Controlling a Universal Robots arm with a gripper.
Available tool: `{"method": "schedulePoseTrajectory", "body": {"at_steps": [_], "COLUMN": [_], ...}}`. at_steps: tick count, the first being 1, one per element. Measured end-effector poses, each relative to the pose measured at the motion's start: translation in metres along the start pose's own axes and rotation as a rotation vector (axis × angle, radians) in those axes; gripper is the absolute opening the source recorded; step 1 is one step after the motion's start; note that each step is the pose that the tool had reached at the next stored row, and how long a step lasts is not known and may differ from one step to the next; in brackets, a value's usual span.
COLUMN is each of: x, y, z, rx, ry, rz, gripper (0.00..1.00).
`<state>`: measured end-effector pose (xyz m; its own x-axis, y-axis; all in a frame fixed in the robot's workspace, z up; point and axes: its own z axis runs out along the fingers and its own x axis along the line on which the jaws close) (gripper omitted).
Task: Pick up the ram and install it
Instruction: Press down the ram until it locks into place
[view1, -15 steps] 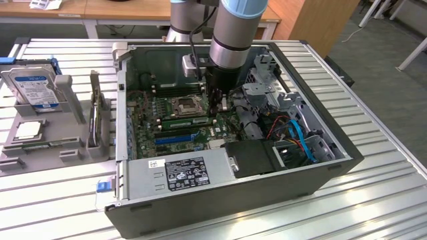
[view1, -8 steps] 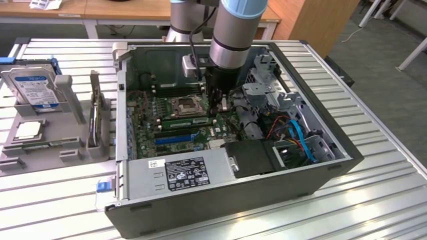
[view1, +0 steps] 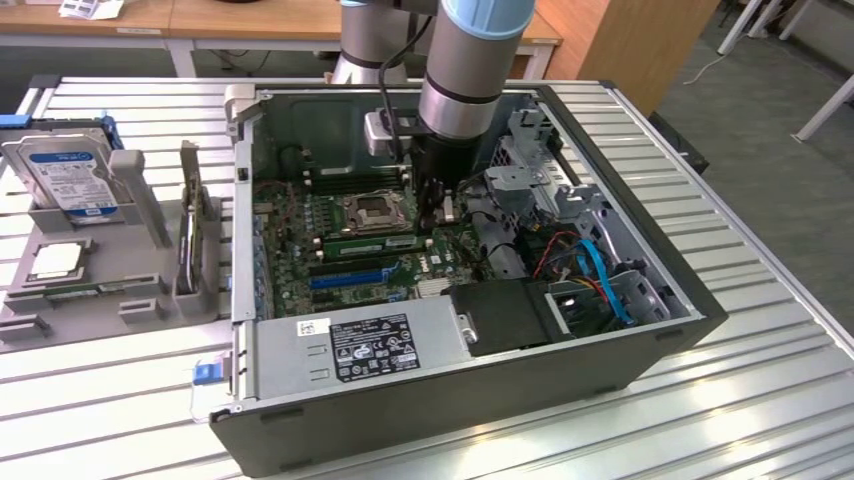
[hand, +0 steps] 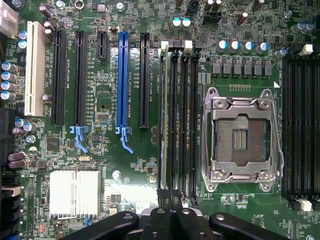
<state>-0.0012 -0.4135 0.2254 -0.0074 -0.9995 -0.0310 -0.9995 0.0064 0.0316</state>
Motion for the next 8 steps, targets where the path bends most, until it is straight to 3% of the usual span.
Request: {"method": "schedulePoseTrajectory", "body": {"at_steps": [8], "x": [0.0001], "y": [0.0000], "z": [0.0004], "rx": [-0.0001], "ry": [0.0003], "rz": [0.000], "gripper": [0.10]}}
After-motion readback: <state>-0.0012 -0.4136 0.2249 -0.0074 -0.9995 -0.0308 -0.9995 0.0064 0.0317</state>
